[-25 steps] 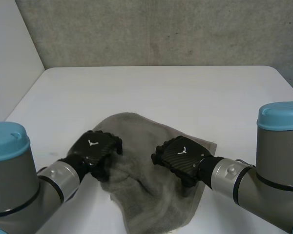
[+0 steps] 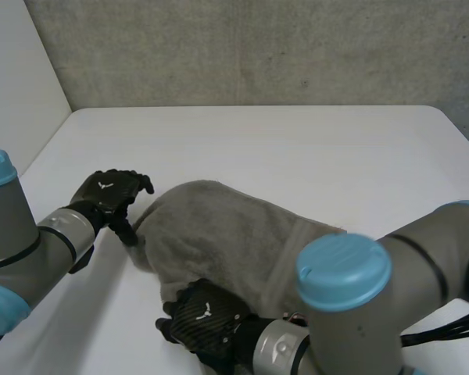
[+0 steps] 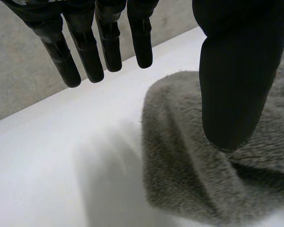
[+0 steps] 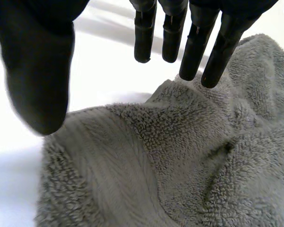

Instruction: Fold the towel.

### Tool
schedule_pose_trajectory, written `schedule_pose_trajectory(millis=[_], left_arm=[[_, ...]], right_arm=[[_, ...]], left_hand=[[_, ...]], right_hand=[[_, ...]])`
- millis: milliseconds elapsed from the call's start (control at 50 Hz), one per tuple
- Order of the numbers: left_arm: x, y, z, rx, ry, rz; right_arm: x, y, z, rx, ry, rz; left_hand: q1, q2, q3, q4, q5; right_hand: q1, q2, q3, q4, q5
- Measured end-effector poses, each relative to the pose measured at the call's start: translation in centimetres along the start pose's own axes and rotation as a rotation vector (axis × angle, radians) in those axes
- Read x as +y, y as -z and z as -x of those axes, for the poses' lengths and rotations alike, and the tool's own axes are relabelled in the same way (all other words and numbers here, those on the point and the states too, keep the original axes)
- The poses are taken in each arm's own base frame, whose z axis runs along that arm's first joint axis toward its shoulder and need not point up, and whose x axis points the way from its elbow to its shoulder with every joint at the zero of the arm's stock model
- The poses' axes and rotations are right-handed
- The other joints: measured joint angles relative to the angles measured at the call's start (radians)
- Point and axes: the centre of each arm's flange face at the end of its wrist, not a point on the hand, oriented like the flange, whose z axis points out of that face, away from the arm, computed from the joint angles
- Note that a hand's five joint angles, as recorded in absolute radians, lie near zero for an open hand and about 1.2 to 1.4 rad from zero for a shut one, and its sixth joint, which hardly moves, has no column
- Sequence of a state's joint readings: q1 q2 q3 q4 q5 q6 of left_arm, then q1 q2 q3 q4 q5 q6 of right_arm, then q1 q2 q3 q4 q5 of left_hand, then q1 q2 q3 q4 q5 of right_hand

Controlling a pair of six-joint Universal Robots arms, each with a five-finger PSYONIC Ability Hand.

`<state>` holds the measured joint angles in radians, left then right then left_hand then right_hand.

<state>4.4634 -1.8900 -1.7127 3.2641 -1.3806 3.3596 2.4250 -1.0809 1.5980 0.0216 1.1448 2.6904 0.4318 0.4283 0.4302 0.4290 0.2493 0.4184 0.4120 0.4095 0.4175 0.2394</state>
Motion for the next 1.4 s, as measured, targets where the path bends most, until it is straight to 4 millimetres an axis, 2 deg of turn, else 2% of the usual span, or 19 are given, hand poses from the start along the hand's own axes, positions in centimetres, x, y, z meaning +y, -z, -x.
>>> schedule_pose_trajectory(millis=[40,100,200,220,320,480,600,700,980,1040,1120,1160,1200,1260,1360,1400], left_arm=[[0.1,-0.3,0.4,-0.009,0.004,0.003],[0.2,-0.5,0.7,-0.017,0.008,0.007],[0.3,-0.5,0.8,-0.02,0.01,0.01],[0.3,-0.4,0.8,-0.02,0.011,0.01],[0.3,-0.2,0.8,-0.019,0.011,0.009],[0.4,0.2,0.1,-0.002,0.008,0.013],[0.5,0.7,-1.0,0.024,-0.001,0.012],[0.5,0.7,-2.2,0.054,-0.019,-0.012],[2.2,-1.4,-5.5,0.125,-0.058,-0.065],[2.6,-1.9,-6.1,0.141,-0.065,-0.062],[2.6,-2.3,-6.8,0.158,-0.097,-0.067],[2.3,-2.3,-7.0,0.16,-0.132,-0.077],[1.7,-2.2,-7.0,0.155,-0.164,-0.093],[-0.3,-1.2,-6.7,0.134,-0.198,-0.133],[-4.8,2.3,-6.1,0.095,-0.21,-0.222],[-7.4,4.5,-5.9,0.083,-0.199,-0.281]], right_arm=[[0.3,-0.5,0.1,0.017,0.025,-0.002],[0.8,-1.1,-0.1,0.055,0.072,0.009],[1.6,-1.3,-1.0,0.147,0.161,0.056],[1.7,-1.3,-1.3,0.17,0.174,0.065],[1.3,-0.4,-3.0,0.277,0.201,0.082],[0.1,3.5,-8.7,0.489,0.15,0.079],[0.6,5.9,-12.3,0.592,0.098,0.104],[1.5,7.3,-14.4,0.615,0.05,0.128],[3.0,8.8,-16.3,0.607,-0.026,0.16],[3.1,8.9,-16.6,0.616,-0.03,0.162],[3.1,9.2,-17.1,0.634,-0.031,0.161],[2.8,9.6,-17.4,0.65,-0.025,0.153],[2.3,10.0,-17.7,0.668,-0.016,0.142],[1.0,11.1,-18.3,0.71,0.01,0.11],[-2.1,13.6,-19.0,0.787,0.051,0.044],[-3.6,14.9,-19.3,0.813,0.054,0.012]], left_hand=[[0.0,0.0,0.0,0.0,-0.001],[0.0,0.0,0.0,0.0,0.0],[0.0,0.0,0.0,0.0,-0.001],[-0.002,-0.002,-0.004,-0.004,-0.003],[-0.006,-0.007,-0.009,-0.007,-0.008],[-0.01,-0.01,-0.011,-0.011,-0.011],[-0.01,-0.011,-0.011,-0.011,-0.011],[-0.01,-0.011,-0.011,-0.011,-0.011],[0.014,0.021,0.019,0.02,0.027],[0.141,0.145,0.142,0.144,0.142],[0.515,0.505,0.501,0.504,0.506],[0.661,0.68,0.673,0.679,0.675],[0.702,0.728,0.718,0.727,0.714],[0.729,0.765,0.754,0.764,0.745],[0.744,0.782,0.773,0.783,0.761],[0.747,0.785,0.775,0.786,0.761]], right_hand=[[0.043,0.04,0.046,0.054,0.068],[0.285,0.296,0.296,0.288,0.299],[0.861,0.858,0.846,0.842,0.854],[0.899,0.904,0.892,0.887,0.902],[0.911,0.913,0.916,0.917,0.928],[0.911,0.913,0.916,0.917,0.928],[0.912,0.913,0.916,0.917,0.928],[0.912,0.913,0.916,0.917,0.928],[0.913,0.913,0.916,0.917,0.928],[0.913,0.913,0.916,0.917,0.928],[0.913,0.913,0.916,0.918,0.928],[0.913,0.913,0.916,0.922,0.928],[0.913,0.913,0.916,0.922,0.928],[0.913,0.913,0.916,0.922,0.928],[0.914,0.913,0.916,0.922,0.928],[0.914,0.913,0.916,0.922,0.928]])
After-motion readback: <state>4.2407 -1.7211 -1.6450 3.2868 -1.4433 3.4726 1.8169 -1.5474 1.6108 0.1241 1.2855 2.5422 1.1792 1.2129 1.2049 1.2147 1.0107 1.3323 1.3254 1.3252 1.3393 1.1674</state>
